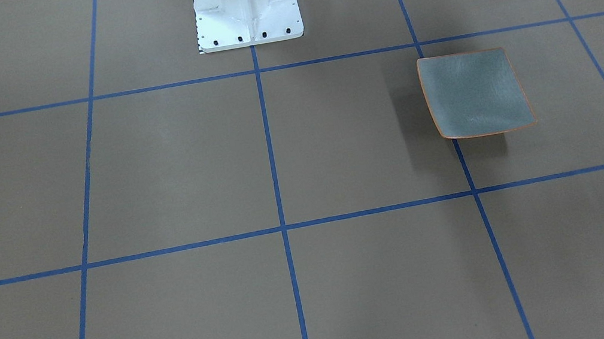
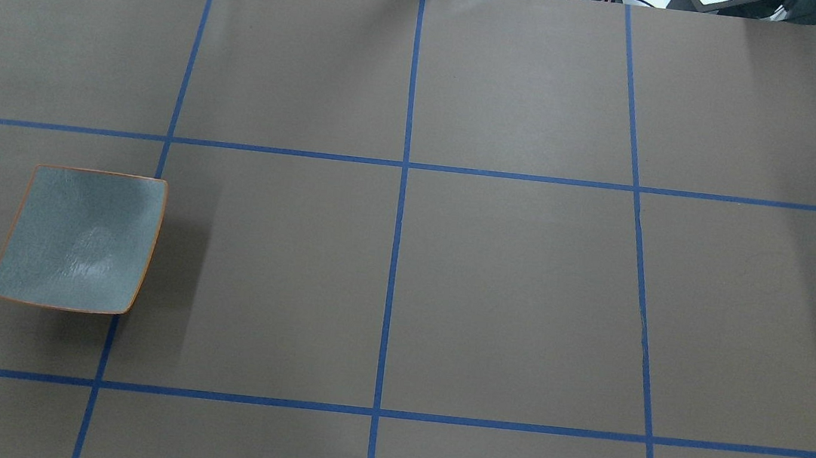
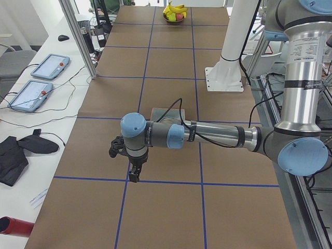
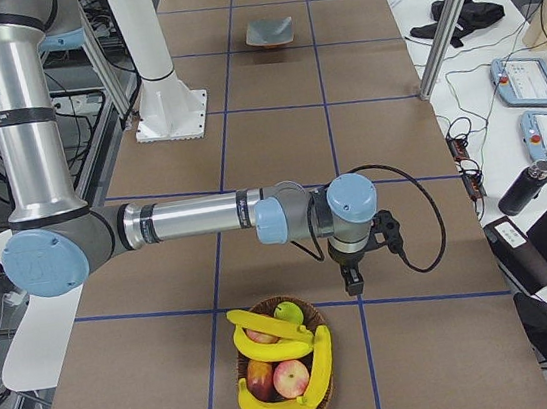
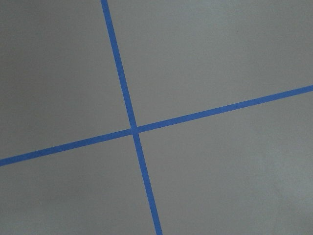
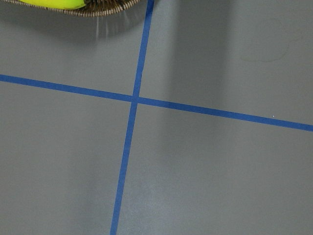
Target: Transfer all bananas from basket to plate
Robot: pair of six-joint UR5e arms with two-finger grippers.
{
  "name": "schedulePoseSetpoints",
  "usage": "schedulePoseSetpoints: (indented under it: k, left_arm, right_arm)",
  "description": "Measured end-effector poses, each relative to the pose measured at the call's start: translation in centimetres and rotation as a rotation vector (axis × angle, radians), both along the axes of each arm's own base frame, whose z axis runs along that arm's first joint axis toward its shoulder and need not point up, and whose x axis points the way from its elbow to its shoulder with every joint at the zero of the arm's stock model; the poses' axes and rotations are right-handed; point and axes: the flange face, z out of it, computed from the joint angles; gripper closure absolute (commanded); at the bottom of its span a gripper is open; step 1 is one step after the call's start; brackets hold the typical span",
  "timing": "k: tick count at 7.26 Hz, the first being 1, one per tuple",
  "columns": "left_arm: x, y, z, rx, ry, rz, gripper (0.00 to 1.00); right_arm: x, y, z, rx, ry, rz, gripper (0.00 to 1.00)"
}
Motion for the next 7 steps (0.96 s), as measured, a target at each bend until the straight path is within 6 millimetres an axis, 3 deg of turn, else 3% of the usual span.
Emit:
schedulePoseSetpoints:
  k: [7]
  left_arm:
    - [0.0,-0.3,-0.1,0.012,-0.004,0.003,0.00]
  right_arm:
    - [0.1,0.8,1.1,-0.018,0.008,-0.001,0.01]
